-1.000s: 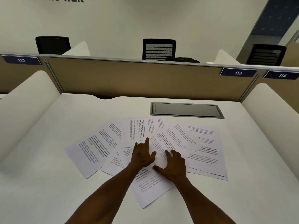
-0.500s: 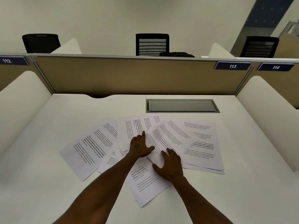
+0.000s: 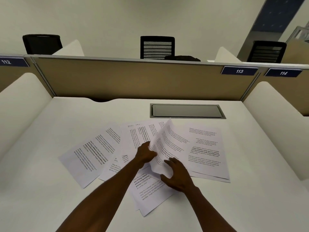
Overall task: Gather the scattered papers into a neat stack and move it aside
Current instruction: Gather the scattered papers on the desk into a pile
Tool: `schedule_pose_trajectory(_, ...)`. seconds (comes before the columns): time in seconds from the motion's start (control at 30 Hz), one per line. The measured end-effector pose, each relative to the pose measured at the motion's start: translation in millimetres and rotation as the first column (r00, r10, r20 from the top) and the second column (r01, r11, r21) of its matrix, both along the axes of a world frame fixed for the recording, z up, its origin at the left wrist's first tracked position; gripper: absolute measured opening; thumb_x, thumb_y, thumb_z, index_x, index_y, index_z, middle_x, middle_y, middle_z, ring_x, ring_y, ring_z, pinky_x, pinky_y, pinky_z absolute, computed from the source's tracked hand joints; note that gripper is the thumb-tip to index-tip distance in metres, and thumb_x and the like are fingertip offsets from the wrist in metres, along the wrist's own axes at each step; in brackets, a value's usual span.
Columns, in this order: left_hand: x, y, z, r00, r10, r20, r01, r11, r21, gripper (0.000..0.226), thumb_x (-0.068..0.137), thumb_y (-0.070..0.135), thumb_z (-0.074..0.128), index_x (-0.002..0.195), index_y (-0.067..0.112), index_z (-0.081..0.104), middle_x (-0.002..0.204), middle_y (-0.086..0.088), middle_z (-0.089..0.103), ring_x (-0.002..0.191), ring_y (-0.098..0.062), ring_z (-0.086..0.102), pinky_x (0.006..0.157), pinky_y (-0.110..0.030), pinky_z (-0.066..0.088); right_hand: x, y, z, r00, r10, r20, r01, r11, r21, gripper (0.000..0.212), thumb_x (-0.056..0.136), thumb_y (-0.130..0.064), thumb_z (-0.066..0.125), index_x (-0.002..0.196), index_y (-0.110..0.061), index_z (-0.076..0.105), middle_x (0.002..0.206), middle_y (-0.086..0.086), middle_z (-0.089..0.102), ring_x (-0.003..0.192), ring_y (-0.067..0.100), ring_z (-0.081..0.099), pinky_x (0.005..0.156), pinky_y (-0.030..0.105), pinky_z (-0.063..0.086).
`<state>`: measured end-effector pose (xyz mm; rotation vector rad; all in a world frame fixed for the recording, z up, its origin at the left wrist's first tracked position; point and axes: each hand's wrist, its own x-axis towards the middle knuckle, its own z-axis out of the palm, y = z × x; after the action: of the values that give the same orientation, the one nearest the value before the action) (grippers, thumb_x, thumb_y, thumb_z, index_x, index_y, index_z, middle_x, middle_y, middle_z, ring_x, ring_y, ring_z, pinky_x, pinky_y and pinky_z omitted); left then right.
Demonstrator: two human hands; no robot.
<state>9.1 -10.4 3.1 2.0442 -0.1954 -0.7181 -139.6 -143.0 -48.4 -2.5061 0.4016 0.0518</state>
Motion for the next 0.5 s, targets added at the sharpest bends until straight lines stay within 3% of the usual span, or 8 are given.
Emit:
schedule_pose_trajectory(0.1, -5.0, 16.8, -8.0, 0.999, 0.039, 0.018, -0.039, 0.999, 0.001, 0.056, 0.08, 0.013, 0.075, 0.132, 0.013, 0.055, 0.128, -0.009, 0.062, 0.119, -0.029, 0.059, 0.093, -0.037, 0.054, -19.2, -9.2, 1.7, 0.988, -0.065, 0.138, 0.057, 0.997, 0.061, 0.084, 0.074, -0.074, 0.058, 0.146, -0.033, 0.043, 0.153, -0.015, 0.034, 0.146, 0.005, 0.023, 0.116, 0.027, 0.024)
schedule_pose_trajectory(0.2, -8.1, 37.1, -14.9, 0.992, 0.099, 0.073, -0.101, 0.994, 0.028, 0.062, 0.08, 0.021, 0.078, 0.136, 0.013, 0.052, 0.132, -0.009, 0.06, 0.121, -0.029, 0.057, 0.09, -0.033, 0.05, -38.3, -24.7, 0.4, 0.92, -0.336, 0.203, 0.325, 0.942, 0.083, 0.089, 0.074, -0.083, 0.049, 0.143, -0.029, 0.047, 0.153, -0.009, 0.037, 0.147, 0.011, 0.024, 0.118, 0.033, 0.024)
schedule_pose_trajectory(0.3, -10.3, 55.9, -21.6, 0.984, 0.148, 0.099, -0.152, 0.988, 0.033, 0.059, 0.081, 0.022, 0.077, 0.134, 0.014, 0.052, 0.132, -0.01, 0.061, 0.12, -0.028, 0.057, 0.089, -0.034, 0.05, -50.4, -44.9, -3.0, 0.87, -0.481, 0.11, 0.488, 0.872, -0.043, 0.09, 0.079, -0.074, 0.055, 0.148, -0.019, 0.042, 0.161, 0.008, 0.029, 0.152, 0.024, 0.015, 0.122, 0.041, 0.016)
schedule_pose_trajectory(0.4, -11.9, 68.3, -22.4, 0.972, 0.175, 0.159, -0.188, 0.98, 0.071, 0.061, 0.081, 0.024, 0.078, 0.134, 0.013, 0.051, 0.132, -0.011, 0.06, 0.119, -0.03, 0.057, 0.089, -0.037, 0.051, -56.6, -56.8, -10.8, 0.896, -0.444, -0.009, 0.433, 0.878, -0.204, 0.088, 0.086, -0.062, 0.057, 0.155, -0.018, 0.027, 0.164, 0.014, 0.015, 0.153, 0.028, 0.007, 0.123, 0.044, 0.01)
schedule_pose_trajectory(0.5, -15.6, 74.1, -20.5, 0.964, 0.194, 0.182, -0.209, 0.976, 0.066, 0.069, 0.079, 0.022, 0.08, 0.138, 0.013, 0.047, 0.134, -0.013, 0.059, 0.122, -0.032, 0.056, 0.097, -0.045, 0.05, -56.6, -58.5, -10.7, 0.888, -0.458, -0.046, 0.437, 0.87, -0.228, 0.083, 0.087, -0.061, 0.055, 0.154, -0.019, 0.03, 0.163, 0.013, 0.023, 0.151, 0.029, 0.017, 0.121, 0.043, 0.017)
